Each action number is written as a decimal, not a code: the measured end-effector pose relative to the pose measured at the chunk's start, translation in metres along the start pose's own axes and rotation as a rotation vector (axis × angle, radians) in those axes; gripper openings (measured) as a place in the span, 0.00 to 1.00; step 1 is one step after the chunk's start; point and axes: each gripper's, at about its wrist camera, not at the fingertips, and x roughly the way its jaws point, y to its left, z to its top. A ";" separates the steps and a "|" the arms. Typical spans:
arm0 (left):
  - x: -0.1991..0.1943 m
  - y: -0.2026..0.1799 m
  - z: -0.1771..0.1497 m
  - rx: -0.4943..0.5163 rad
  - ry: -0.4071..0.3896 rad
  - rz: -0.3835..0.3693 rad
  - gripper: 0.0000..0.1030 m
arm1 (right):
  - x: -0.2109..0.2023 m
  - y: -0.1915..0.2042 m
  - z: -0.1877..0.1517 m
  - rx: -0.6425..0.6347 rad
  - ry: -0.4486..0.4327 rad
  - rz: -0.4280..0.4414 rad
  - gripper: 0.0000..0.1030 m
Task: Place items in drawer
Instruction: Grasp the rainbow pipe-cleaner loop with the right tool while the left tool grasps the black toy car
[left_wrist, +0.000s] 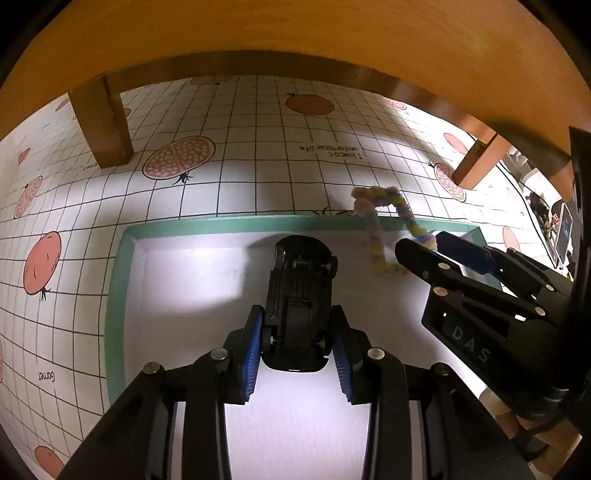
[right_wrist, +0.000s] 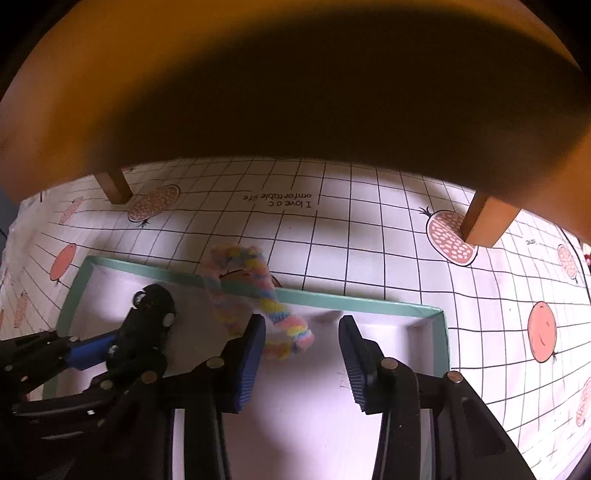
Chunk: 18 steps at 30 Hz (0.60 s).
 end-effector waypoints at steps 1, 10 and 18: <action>0.000 0.000 0.000 -0.002 0.002 -0.003 0.35 | 0.001 0.001 0.000 -0.005 -0.003 -0.002 0.43; -0.001 0.001 0.000 -0.008 0.002 -0.005 0.35 | 0.004 0.008 0.001 -0.036 -0.008 -0.022 0.15; -0.002 0.003 -0.001 -0.025 0.007 -0.003 0.35 | 0.000 0.004 -0.001 0.008 0.010 0.018 0.12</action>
